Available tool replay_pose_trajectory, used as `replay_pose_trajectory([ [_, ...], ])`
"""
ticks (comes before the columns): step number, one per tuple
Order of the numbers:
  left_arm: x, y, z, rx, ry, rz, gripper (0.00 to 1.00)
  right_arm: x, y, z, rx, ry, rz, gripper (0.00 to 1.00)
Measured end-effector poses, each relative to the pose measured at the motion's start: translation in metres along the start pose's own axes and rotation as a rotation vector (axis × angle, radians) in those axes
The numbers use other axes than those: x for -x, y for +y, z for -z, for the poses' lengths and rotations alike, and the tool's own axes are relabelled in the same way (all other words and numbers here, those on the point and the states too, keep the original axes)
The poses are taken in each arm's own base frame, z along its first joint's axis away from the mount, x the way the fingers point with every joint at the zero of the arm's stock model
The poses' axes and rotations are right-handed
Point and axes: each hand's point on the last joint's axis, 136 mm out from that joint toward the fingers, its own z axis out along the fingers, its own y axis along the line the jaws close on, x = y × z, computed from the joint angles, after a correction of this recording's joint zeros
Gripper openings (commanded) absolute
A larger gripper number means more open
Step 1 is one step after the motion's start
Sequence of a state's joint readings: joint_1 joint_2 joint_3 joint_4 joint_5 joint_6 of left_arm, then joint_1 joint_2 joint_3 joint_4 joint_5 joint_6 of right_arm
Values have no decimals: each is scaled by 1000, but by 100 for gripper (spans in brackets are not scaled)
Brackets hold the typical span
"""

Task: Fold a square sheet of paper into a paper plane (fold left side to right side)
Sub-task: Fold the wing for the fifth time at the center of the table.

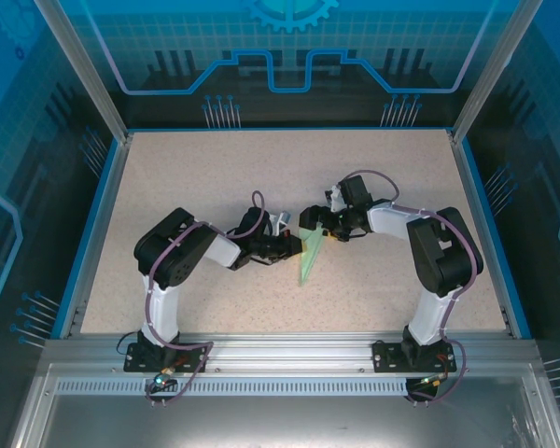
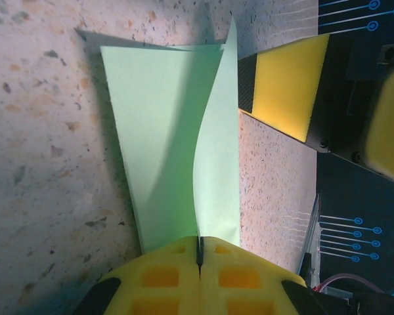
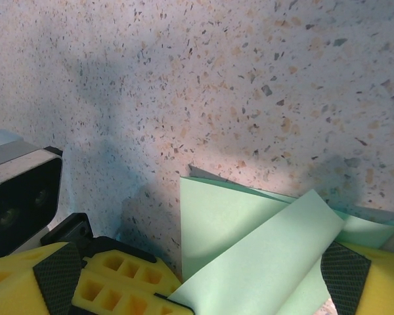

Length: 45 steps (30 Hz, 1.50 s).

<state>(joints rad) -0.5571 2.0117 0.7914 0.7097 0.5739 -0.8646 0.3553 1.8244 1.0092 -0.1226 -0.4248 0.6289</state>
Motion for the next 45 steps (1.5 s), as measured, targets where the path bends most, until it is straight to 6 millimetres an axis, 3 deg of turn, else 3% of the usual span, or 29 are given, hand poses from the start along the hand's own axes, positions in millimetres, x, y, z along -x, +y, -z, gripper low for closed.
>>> replay_pose_trajectory([
  [6,1,1,-1,4,8,10,0,1,1,5,-16,-16,24,99],
  [10,2,1,-1,0,15,21,0,2,6,20,-31,-49,45,96],
  [13,3,1,-2,-2,17,29,0,2,12,34,-28,-82,62,81],
  [17,4,1,-4,-10,26,38,0,3,17,41,-17,-97,74,54],
  [22,5,0,-4,-18,35,43,0,-4,12,30,-17,-56,60,38],
  [29,5,-1,-6,-21,50,48,1,-9,11,9,-41,7,57,37],
  [34,6,-2,-9,-24,66,53,1,-8,12,4,-47,22,54,37],
  [45,5,-2,-12,-25,90,59,6,-17,-6,-3,-109,70,33,36],
])
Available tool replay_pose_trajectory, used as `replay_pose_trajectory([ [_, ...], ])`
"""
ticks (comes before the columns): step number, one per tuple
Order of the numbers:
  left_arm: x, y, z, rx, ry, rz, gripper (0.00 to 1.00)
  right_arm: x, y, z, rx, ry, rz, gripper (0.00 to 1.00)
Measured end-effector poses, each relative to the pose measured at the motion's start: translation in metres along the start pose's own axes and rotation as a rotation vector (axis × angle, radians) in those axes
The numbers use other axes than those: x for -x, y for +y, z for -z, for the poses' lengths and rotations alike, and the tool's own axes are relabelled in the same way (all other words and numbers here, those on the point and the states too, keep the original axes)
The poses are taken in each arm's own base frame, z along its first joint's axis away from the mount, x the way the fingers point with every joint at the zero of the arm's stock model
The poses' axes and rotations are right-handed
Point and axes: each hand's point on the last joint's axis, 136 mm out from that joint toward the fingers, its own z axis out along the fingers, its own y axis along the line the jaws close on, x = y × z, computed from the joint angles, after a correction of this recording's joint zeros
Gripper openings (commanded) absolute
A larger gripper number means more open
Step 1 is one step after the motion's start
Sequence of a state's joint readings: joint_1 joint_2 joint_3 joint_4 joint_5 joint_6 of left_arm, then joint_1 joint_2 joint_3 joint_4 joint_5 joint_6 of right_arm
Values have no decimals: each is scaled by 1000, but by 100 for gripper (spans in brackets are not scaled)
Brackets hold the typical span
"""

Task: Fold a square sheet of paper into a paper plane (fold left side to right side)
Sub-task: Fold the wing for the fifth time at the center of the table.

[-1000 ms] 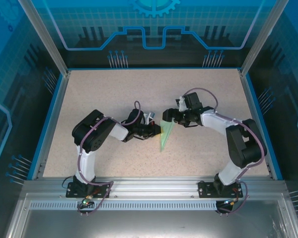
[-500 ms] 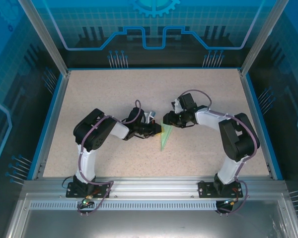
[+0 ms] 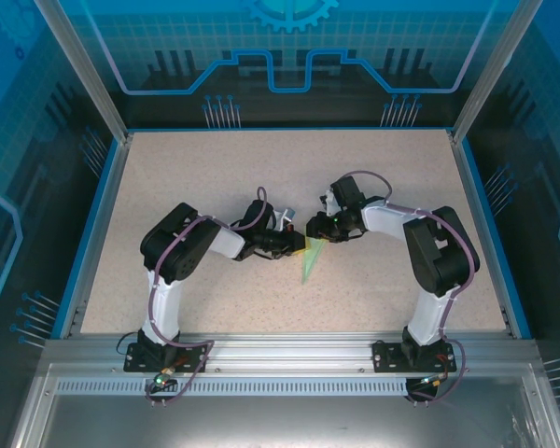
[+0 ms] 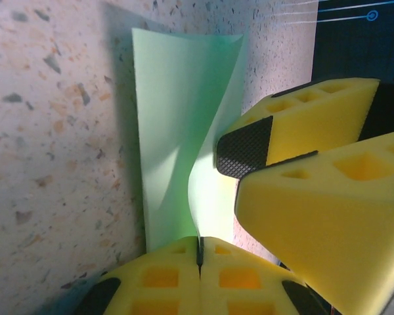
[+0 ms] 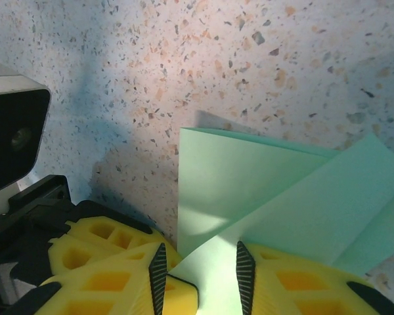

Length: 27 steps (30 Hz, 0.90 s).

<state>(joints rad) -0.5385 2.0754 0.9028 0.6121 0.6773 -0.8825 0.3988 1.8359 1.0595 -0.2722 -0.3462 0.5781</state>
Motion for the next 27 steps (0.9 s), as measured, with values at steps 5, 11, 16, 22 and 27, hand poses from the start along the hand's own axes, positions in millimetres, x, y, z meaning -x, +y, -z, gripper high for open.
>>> replay_pose_trajectory([
  [5,0,-1,0,-6,4,-4,13,-2,-4,0,-19,5,-3,35],
  [11,0,-3,1,-15,10,-1,18,-1,-5,1,-19,2,-7,35],
  [16,1,-4,4,-10,-6,-6,24,-1,-5,2,-12,5,-12,35],
  [22,-7,-5,17,3,-27,-29,30,-7,-17,-8,-31,23,-33,33],
  [27,-11,-2,21,12,-27,-24,27,-6,-16,-8,-22,16,-34,32],
])
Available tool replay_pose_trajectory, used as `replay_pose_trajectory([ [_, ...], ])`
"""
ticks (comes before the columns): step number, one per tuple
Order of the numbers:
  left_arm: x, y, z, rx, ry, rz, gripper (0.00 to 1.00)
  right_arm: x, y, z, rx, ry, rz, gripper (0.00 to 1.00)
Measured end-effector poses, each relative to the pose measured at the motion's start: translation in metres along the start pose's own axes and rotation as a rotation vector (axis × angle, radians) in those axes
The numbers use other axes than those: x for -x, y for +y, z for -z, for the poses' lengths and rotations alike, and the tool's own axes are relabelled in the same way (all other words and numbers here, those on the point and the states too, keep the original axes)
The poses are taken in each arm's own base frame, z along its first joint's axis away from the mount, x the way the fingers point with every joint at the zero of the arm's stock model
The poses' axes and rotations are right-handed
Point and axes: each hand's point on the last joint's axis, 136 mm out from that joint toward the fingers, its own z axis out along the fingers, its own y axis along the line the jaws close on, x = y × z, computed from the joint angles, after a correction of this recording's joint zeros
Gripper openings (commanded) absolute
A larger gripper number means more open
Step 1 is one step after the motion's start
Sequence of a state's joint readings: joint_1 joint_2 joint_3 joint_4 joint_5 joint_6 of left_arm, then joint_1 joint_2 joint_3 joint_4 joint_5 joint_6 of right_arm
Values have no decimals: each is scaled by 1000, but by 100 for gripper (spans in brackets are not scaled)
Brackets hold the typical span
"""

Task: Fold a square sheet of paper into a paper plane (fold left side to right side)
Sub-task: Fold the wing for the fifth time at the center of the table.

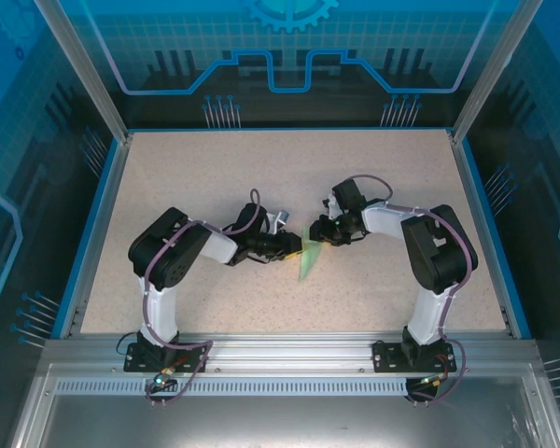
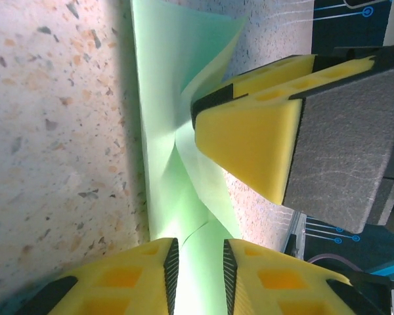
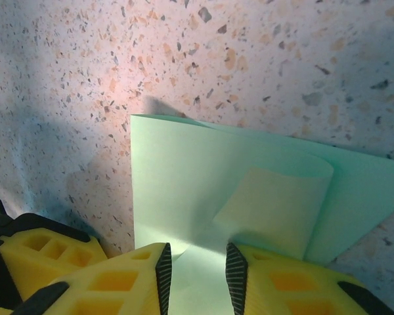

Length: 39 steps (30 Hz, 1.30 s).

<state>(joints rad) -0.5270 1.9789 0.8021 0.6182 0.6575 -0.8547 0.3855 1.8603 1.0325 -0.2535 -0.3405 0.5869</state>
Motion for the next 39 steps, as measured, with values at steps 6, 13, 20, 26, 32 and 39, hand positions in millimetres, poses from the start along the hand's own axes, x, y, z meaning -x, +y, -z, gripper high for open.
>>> replay_pose_trajectory([
  [6,-13,1,13,13,-3,10,29,0,0,0,0,0,-1,32],
  [13,-36,-40,25,-18,26,-57,29,0,0,0,1,-1,-4,32],
  [20,-60,-79,-6,-60,119,-140,31,0,0,0,1,-1,-4,32],
  [26,-46,-69,-25,-9,126,-133,31,0,0,0,1,-1,-3,32],
  [32,-46,-49,-29,74,136,-127,31,0,0,0,1,-1,-3,32],
  [39,-46,-33,-26,149,130,-132,32,0,0,0,0,-1,-3,32],
])
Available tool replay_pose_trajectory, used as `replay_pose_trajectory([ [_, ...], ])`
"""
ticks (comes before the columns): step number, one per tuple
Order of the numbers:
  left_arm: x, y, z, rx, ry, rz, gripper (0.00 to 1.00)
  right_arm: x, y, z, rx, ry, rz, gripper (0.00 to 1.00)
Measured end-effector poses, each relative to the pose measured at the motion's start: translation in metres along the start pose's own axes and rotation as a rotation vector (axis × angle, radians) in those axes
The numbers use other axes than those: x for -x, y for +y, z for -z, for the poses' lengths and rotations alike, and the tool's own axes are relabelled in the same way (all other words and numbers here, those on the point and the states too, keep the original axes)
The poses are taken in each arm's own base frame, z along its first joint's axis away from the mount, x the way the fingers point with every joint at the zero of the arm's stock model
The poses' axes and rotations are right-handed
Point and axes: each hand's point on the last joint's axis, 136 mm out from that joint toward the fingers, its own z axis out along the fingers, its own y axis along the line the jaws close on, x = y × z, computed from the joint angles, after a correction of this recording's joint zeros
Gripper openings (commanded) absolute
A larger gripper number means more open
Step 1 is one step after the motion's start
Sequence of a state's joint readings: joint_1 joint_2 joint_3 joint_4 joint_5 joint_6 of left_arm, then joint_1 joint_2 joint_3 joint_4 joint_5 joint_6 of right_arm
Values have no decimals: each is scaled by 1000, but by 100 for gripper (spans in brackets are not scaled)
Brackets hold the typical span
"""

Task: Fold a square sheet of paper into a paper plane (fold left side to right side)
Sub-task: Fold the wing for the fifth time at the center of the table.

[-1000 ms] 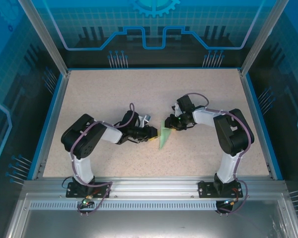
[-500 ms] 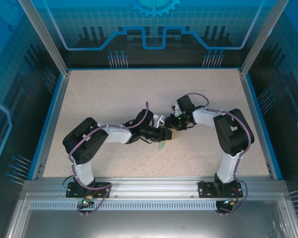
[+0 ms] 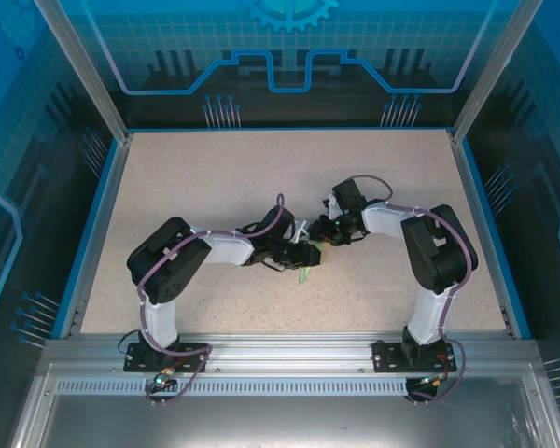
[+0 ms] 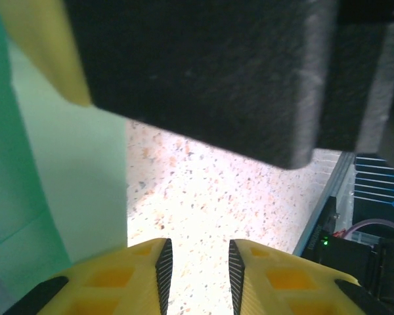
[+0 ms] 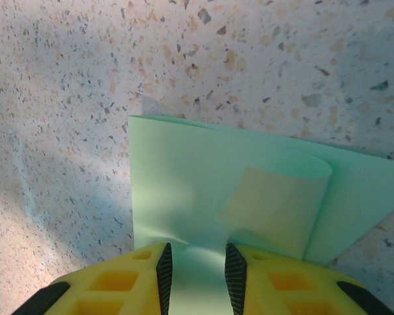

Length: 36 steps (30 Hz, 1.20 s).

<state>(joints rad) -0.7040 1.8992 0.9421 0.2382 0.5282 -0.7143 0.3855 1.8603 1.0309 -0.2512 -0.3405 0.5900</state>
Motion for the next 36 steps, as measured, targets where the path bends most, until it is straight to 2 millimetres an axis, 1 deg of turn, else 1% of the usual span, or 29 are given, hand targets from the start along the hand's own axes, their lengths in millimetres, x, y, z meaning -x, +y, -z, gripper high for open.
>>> replay_pose_trajectory([
  [9,2,9,1,28,-6,10,32,0,0,0,0,0,0,32],
  [14,1,15,-2,34,-2,19,31,0,0,0,1,0,4,32],
  [21,1,18,-4,37,-1,43,28,2,4,3,20,-8,11,33],
  [24,0,20,-4,36,-4,64,25,4,4,16,35,-40,11,28],
  [29,0,23,-5,32,-10,93,22,13,13,54,82,-141,37,18],
  [30,0,23,-5,33,-11,98,21,12,16,59,98,-153,47,16],
  [32,0,23,-5,33,-10,101,21,4,20,60,133,-152,59,15],
  [36,1,24,-5,33,-11,102,21,-18,15,43,159,-81,41,15],
])
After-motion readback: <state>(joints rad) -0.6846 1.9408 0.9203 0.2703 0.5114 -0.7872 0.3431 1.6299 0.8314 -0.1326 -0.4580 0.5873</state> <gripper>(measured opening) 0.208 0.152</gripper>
